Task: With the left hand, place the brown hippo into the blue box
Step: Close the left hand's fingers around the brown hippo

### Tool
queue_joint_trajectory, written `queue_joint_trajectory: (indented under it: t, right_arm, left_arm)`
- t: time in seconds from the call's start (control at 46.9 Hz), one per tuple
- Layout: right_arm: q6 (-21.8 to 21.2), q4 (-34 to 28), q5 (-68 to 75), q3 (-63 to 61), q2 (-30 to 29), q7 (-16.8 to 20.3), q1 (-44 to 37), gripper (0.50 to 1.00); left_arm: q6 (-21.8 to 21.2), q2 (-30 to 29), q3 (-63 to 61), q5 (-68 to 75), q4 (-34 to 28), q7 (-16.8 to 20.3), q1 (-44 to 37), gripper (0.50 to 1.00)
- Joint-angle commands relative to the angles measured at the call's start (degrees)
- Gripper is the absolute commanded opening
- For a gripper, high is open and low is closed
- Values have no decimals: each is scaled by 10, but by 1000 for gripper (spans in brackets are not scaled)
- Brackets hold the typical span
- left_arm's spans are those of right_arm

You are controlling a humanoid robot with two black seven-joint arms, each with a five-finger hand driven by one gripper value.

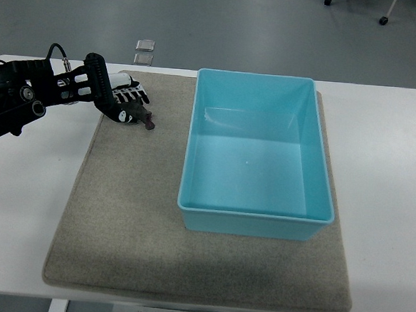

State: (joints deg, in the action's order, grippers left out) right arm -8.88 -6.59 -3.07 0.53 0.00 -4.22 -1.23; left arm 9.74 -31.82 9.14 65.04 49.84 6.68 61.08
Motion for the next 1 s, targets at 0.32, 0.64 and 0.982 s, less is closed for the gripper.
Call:
queue_joint_trajectory:
  t: [0.32, 0.64, 0.982]
  right_arm:
    - [0, 0, 0, 0, 0, 0, 0, 936]
    - [0, 0, 0, 0, 0, 0, 0, 936]
    - [0, 0, 0, 0, 0, 0, 0, 936]
  left_arm:
    - [-1, -1, 0, 0, -4, -3, 1, 647]
    - [-1, -1, 0, 0, -4, -2, -1, 668]
    - [-1, -1, 0, 0, -4, -2, -4, 683]
